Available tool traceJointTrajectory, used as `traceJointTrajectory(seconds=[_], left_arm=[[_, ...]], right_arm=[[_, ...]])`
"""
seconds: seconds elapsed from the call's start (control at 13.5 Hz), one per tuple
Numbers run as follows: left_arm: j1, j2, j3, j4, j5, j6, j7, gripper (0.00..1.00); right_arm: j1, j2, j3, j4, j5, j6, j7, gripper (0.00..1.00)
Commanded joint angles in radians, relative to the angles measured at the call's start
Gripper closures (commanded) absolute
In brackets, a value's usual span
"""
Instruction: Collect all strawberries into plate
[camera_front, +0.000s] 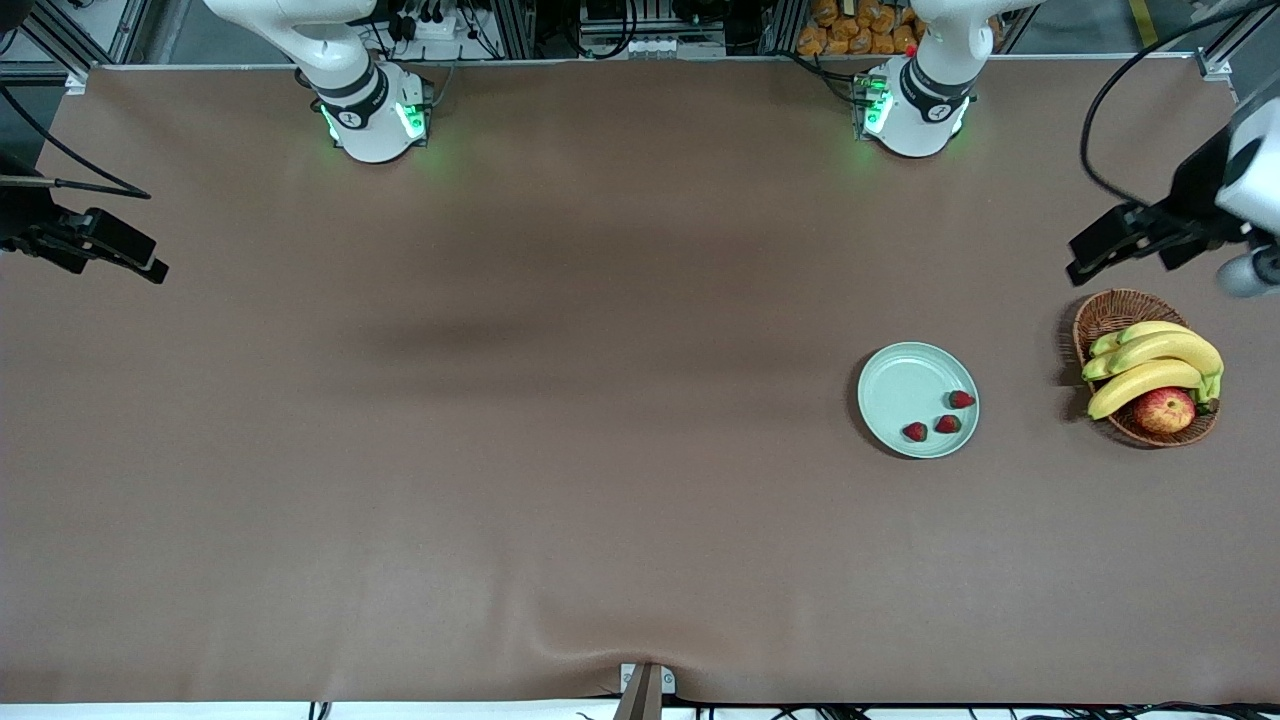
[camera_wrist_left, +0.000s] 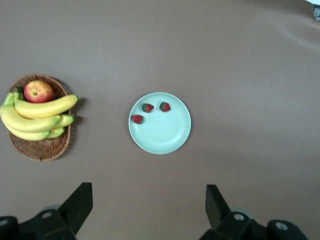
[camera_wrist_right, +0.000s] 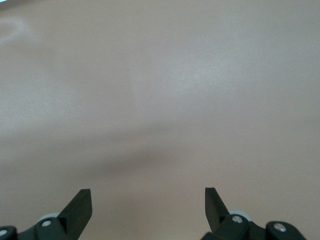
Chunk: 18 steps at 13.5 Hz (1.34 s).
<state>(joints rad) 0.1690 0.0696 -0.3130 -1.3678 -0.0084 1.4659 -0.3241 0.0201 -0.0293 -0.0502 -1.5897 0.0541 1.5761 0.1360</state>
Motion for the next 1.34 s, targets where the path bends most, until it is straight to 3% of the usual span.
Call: traceJointTrajectory(seconds=[0.0,0.45,0.67,0.89,1.26], left_arm=[[-0.165,-0.105,0.228,-0.12,-0.085,0.007,0.03,0.0],[-0.288,-0.28,0.325,-0.342,-0.033,0.039,0.034,0.0],[-0.315,-0.258,0.35,-0.327,0.018,0.04,0.045,0.0],[-0.327,-0.196,0.35,-0.248,0.072,0.042,0.04,0.0],[-0.335,-0.176,0.35,-0.243,0.077,0.042,0.045,0.0]], right_arm=[[0.003,-0.023,0.0,-0.01,-0.017,-0.01,0.0,0.0],[0.003,-0.021,0.001,-0.01,-0.019,-0.01,-0.001,0.0],[0.003,-0.02,0.001,-0.01,-0.017,-0.01,0.0,0.0],[0.006,-0.018,0.001,-0.01,-0.017,-0.008,0.0,0.0],[0.003,-0.02,0.001,-0.01,-0.017,-0.01,-0.01,0.0]])
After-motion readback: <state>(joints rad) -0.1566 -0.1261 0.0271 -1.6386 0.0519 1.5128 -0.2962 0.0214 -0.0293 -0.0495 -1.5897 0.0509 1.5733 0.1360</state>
